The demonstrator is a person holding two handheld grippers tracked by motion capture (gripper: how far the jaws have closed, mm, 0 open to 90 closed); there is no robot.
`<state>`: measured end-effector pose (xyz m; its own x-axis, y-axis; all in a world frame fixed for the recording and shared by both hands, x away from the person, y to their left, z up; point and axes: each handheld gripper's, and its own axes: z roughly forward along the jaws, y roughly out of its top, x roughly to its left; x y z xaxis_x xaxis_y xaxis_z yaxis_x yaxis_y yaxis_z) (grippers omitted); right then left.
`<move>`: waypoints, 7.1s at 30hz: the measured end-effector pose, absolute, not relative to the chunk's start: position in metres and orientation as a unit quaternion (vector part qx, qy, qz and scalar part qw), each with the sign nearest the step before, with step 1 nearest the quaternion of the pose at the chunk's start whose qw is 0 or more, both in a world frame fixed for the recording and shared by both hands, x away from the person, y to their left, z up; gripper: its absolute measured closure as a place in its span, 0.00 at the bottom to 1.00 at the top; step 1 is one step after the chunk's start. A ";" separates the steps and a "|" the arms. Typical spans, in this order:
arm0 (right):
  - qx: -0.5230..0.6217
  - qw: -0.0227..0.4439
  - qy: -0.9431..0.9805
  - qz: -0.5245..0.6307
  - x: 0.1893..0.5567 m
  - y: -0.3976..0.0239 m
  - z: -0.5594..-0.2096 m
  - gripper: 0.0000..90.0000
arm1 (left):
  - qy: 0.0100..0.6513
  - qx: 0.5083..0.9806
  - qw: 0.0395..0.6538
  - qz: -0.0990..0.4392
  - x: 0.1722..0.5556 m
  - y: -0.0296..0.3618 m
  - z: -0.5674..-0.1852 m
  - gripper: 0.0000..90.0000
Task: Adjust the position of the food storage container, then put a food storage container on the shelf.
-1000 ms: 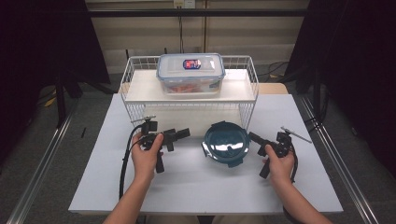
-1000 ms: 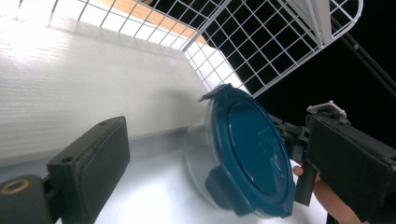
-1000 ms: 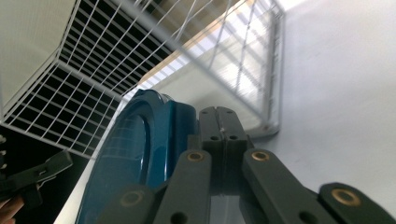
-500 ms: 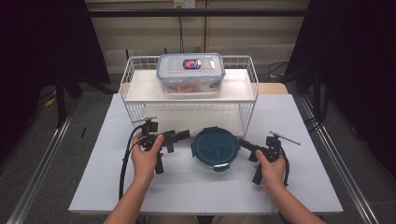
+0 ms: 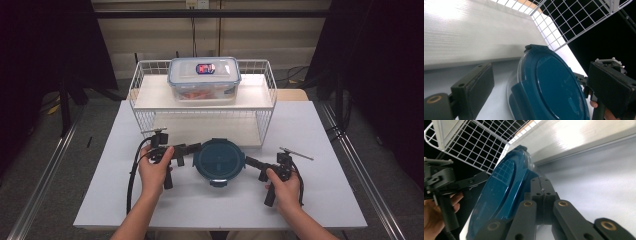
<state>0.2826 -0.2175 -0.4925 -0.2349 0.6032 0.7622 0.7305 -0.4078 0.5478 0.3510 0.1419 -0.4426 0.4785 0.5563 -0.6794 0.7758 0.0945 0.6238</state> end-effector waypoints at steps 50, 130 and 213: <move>-0.657 0.093 -0.455 -0.593 0.273 -0.199 -0.499 0.60 | 0.578 0.617 0.506 -0.168 0.335 0.132 -0.478 0.39; -0.558 0.025 -0.356 -0.749 0.278 -0.176 -0.344 0.66 | 0.507 0.528 0.679 -0.060 0.316 0.138 -0.312 0.52; -0.607 -0.029 -0.342 -0.717 0.423 -0.148 -0.265 0.43 | 0.552 0.492 0.673 -0.030 0.437 0.140 -0.250 0.33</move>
<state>0.4226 -0.1477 -0.2651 -0.2607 0.4570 0.8504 0.3726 -0.7650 0.5253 0.4373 0.1404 -0.2495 0.3889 0.5030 -0.7719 0.5826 0.5147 0.6290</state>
